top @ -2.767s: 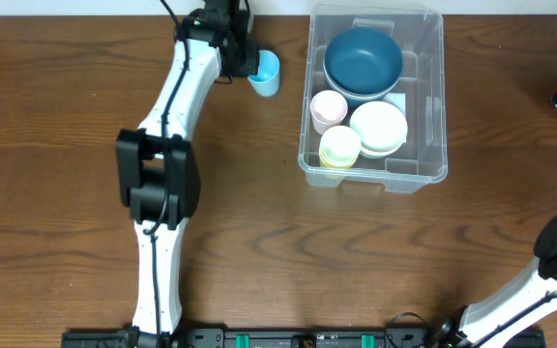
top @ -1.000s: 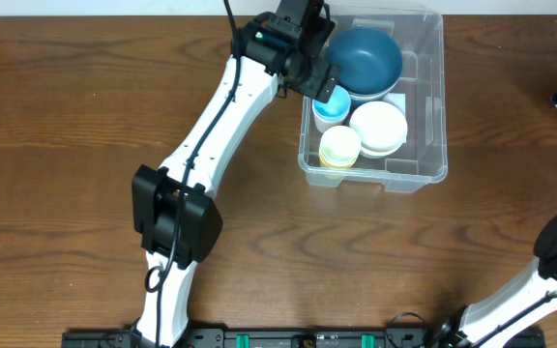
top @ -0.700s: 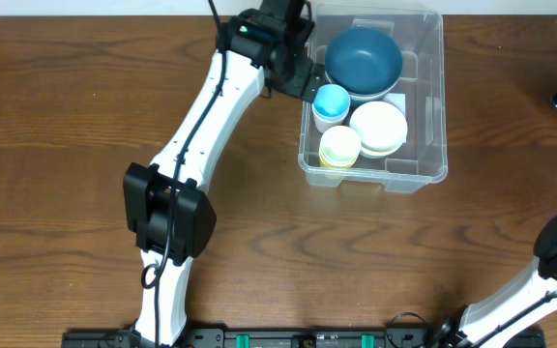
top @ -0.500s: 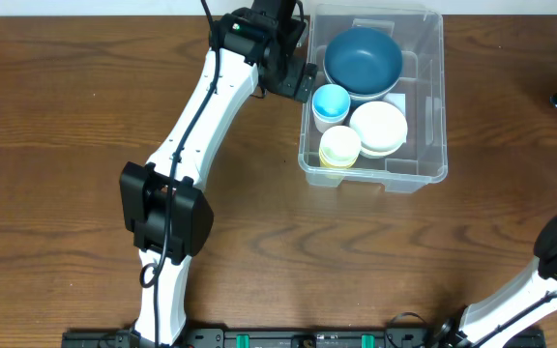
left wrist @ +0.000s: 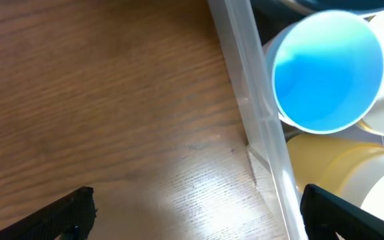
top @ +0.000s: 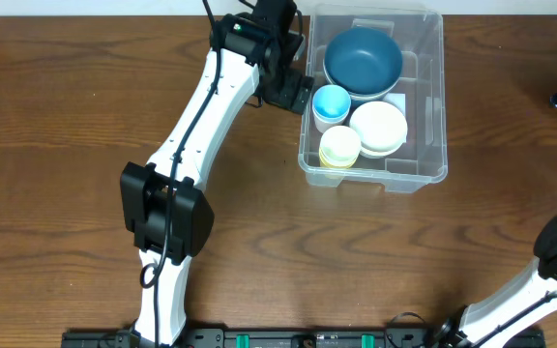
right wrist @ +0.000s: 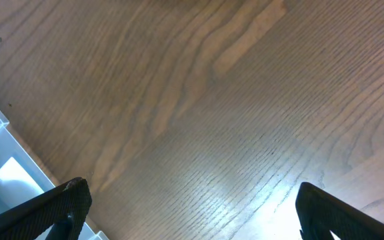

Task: Pack container

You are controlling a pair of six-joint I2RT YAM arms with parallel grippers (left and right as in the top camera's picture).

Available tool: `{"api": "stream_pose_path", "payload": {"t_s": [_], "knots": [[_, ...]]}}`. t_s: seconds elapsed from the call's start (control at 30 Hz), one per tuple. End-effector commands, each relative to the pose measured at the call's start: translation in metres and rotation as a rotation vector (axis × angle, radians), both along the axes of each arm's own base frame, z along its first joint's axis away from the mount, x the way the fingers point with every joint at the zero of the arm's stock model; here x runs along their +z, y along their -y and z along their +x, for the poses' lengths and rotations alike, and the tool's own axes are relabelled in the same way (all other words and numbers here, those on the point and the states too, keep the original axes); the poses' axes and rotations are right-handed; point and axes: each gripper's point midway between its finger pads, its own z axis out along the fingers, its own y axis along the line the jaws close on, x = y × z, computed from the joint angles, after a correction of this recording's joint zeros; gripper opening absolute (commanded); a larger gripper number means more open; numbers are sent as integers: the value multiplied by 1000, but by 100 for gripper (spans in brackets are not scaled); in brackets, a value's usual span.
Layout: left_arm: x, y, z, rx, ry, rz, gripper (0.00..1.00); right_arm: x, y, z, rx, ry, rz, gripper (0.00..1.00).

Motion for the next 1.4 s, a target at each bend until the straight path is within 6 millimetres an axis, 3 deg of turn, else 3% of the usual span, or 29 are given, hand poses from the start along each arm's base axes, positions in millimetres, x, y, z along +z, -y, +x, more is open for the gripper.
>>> {"api": "stream_pose_path", "payload": {"t_s": [0.0, 0.17, 0.53, 0.73, 0.87, 1.1, 1.2, 1.37], "knots": [[6, -3, -2, 9, 4, 4, 98, 6, 0, -1, -11, 13, -1, 99], [21, -17, 2, 33, 35, -3, 98, 6, 0, -1, -11, 13, -1, 99], [113, -56, 2, 117, 339, 23, 98, 6, 0, -1, -11, 13, -1, 99], [129, -78, -9, 168, 516, -47, 98, 6, 0, -1, -11, 13, -1, 99], [122, -106, -34, 219, 607, -75, 98, 6, 0, -1, -11, 13, -1, 99], [103, -175, -108, 432, 760, -154, 98, 6, 0, -1, -11, 13, -1, 99], [96, -191, -137, 469, 863, -178, 98, 6, 0, -1, -11, 13, -1, 99], [87, -198, -172, 478, 1033, -234, 98, 6, 0, -1, -11, 13, -1, 99]]}}
